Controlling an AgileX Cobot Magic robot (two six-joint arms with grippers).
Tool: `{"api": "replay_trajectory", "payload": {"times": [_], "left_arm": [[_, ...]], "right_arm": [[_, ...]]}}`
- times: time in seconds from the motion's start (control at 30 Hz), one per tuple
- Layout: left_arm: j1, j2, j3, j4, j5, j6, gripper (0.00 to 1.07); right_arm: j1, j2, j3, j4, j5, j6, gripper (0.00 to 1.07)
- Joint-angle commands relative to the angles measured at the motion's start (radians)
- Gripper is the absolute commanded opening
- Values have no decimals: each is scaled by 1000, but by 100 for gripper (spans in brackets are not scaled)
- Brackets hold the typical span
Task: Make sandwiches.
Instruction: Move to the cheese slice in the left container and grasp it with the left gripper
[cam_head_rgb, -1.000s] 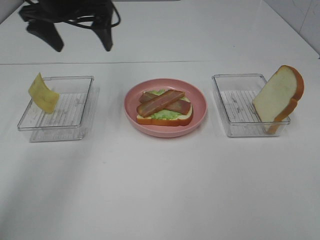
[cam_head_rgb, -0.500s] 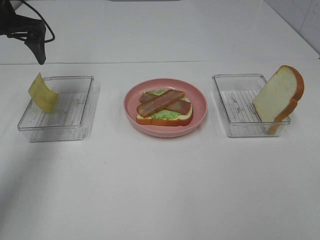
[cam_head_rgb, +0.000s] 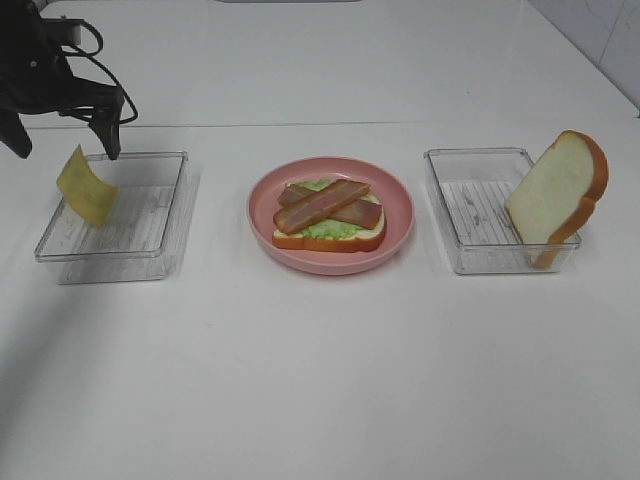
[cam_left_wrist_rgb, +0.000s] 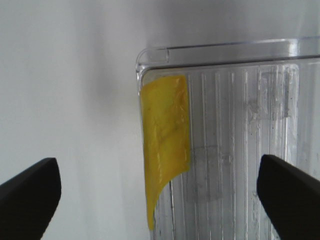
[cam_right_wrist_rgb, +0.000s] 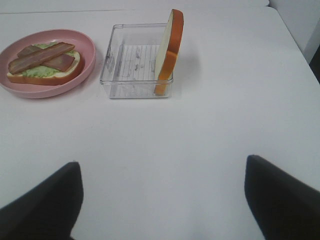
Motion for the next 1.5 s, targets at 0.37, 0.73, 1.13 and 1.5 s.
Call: {"api": "replay_trajectory", "payload": {"times": [0.37, 0.73, 1.13, 1.5], "left_arm": [[2, 78, -46, 0, 14, 12, 98], [2, 84, -46, -2, 22, 25, 70], [2, 84, -46, 0, 18, 24, 45], [2, 84, -46, -2, 25, 17, 29]], "right_arm": [[0, -21, 1, 0, -11, -9, 85], [0, -21, 1, 0, -11, -9, 85], [0, -21, 1, 0, -11, -9, 85], [0, -21, 1, 0, -11, -9, 85]]}}
